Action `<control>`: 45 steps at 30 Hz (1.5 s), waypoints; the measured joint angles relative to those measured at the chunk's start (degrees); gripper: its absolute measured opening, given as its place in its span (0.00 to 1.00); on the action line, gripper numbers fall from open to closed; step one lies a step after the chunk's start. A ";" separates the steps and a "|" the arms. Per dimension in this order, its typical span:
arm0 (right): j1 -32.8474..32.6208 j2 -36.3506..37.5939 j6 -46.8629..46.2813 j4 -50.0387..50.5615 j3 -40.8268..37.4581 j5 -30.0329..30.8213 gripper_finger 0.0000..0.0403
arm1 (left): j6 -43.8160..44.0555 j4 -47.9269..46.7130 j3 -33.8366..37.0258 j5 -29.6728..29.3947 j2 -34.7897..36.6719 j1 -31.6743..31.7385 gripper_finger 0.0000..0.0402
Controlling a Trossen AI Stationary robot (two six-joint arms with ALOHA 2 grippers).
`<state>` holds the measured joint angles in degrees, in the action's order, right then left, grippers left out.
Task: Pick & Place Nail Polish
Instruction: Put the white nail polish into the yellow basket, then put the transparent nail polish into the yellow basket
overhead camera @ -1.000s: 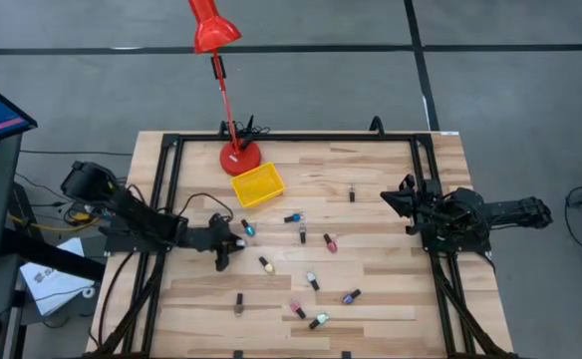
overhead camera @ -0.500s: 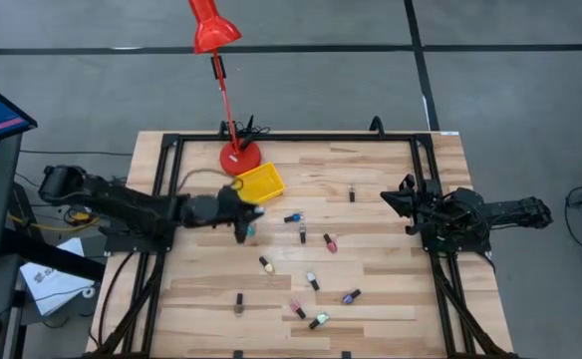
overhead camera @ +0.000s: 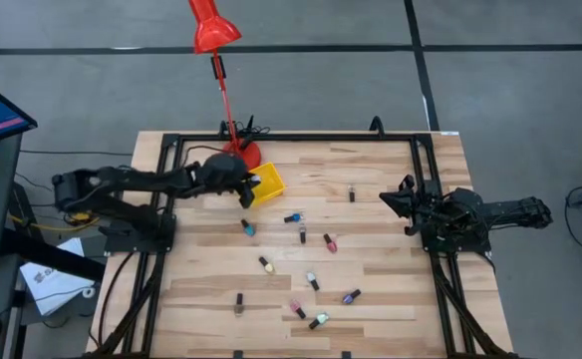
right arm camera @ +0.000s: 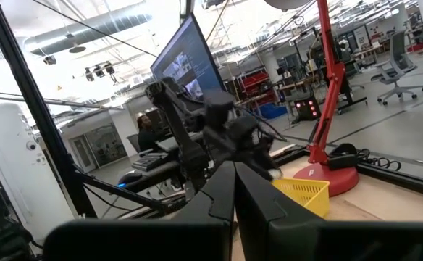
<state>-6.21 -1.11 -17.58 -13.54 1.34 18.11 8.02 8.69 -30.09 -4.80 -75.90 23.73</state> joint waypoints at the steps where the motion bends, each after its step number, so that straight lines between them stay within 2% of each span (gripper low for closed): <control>1: -0.01 0.00 -0.01 0.00 0.00 0.02 0.00 | -0.61 0.52 -0.02 0.50 -1.39 0.51 0.28; 11: -0.01 0.01 0.00 -0.02 0.00 0.01 0.00 | -2.20 0.92 -0.03 1.97 -9.16 0.96 0.28; 19: -0.03 0.01 0.01 -0.22 0.00 0.92 0.00 | -2.22 1.61 -0.04 1.62 -7.67 0.96 0.48; 25: -0.03 -0.82 -0.10 1.05 1.14 11.51 0.00 | -1.32 1.74 -0.08 4.90 -3.71 0.89 0.64; 28: 0.01 -3.75 -1.65 7.92 6.11 17.48 0.00 | 0.21 1.55 -0.66 5.26 1.76 0.08 0.70; 32: 1.17 -16.00 -5.10 19.57 15.00 23.23 0.00 | 0.28 1.77 -1.72 2.92 10.90 -0.95 0.71; 36: 5.64 -30.07 -14.84 32.04 26.52 24.81 0.00 | 1.39 1.48 -1.77 -1.49 19.69 -1.31 0.72; 40: 11.35 -45.61 -22.61 45.20 38.22 20.18 0.00 | 2.63 1.25 -1.77 -4.48 26.57 -1.38 0.72; 45: 18.05 -63.30 -32.87 59.56 50.17 8.63 0.00 | 2.63 -0.29 -1.77 -5.45 31.26 -1.47 0.72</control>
<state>11.84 -64.41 -50.45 46.02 51.52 26.74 10.66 8.40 -31.86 -10.25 -44.64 22.26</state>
